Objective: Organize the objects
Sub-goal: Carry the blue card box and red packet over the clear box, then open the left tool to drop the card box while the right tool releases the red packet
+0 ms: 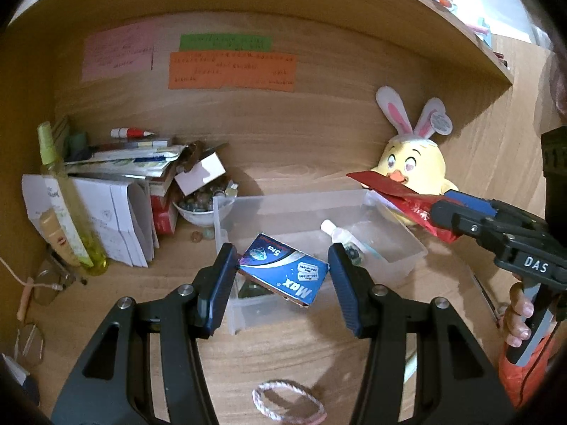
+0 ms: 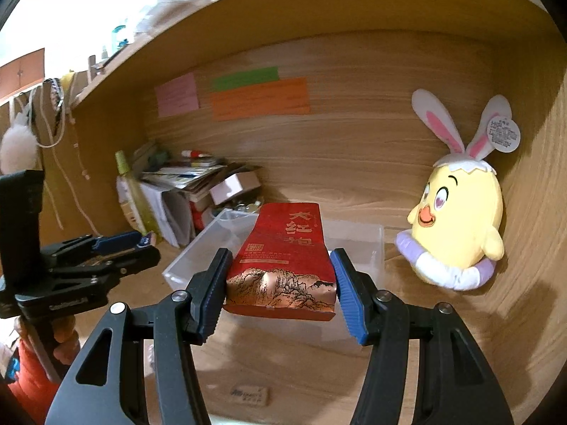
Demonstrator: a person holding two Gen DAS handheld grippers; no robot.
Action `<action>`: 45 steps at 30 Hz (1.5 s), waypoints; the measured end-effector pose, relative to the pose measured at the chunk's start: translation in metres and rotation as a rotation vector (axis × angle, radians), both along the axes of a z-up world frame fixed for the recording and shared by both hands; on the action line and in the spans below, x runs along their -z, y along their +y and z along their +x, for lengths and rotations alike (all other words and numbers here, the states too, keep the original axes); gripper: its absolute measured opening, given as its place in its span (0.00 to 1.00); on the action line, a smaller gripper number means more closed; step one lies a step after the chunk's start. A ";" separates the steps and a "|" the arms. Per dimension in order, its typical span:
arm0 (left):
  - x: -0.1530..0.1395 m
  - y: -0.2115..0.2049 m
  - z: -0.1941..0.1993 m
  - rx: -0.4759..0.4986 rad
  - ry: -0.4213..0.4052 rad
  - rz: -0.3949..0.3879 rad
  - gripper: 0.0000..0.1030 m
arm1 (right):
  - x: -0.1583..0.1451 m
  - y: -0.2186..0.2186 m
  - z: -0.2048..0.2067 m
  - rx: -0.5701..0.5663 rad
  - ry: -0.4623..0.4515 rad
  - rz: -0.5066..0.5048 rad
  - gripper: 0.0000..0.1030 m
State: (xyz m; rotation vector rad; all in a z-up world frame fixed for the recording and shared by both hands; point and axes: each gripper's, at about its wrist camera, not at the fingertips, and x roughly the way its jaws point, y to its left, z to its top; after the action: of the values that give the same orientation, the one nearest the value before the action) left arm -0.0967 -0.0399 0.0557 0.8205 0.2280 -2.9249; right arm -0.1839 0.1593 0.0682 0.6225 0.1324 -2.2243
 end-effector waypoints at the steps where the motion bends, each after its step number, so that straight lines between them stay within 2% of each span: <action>1: 0.000 -0.001 -0.003 0.001 -0.001 0.003 0.51 | 0.000 -0.003 -0.004 0.005 -0.001 0.006 0.52; 9: 0.008 -0.014 -0.032 -0.002 -0.048 0.042 0.51 | 0.006 -0.021 -0.032 0.020 -0.025 0.046 0.52; 19: 0.032 -0.015 -0.061 -0.004 -0.127 0.035 0.51 | 0.039 -0.035 -0.062 0.027 -0.112 0.107 0.52; 22: 0.038 -0.015 -0.069 0.002 -0.145 0.042 0.51 | 0.049 -0.039 -0.066 0.071 -0.089 0.156 0.52; 31: 0.051 -0.007 -0.086 0.030 -0.181 0.035 0.51 | 0.070 -0.050 -0.077 0.092 -0.115 0.226 0.52; 45: 0.065 -0.009 -0.096 0.023 -0.234 0.039 0.54 | 0.080 -0.054 -0.082 0.090 -0.149 0.249 0.53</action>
State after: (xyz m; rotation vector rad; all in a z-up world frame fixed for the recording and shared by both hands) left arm -0.1927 -0.0492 -0.0090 1.1677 0.2576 -2.8192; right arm -0.2663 0.1050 -0.0114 0.9441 0.3137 -2.2559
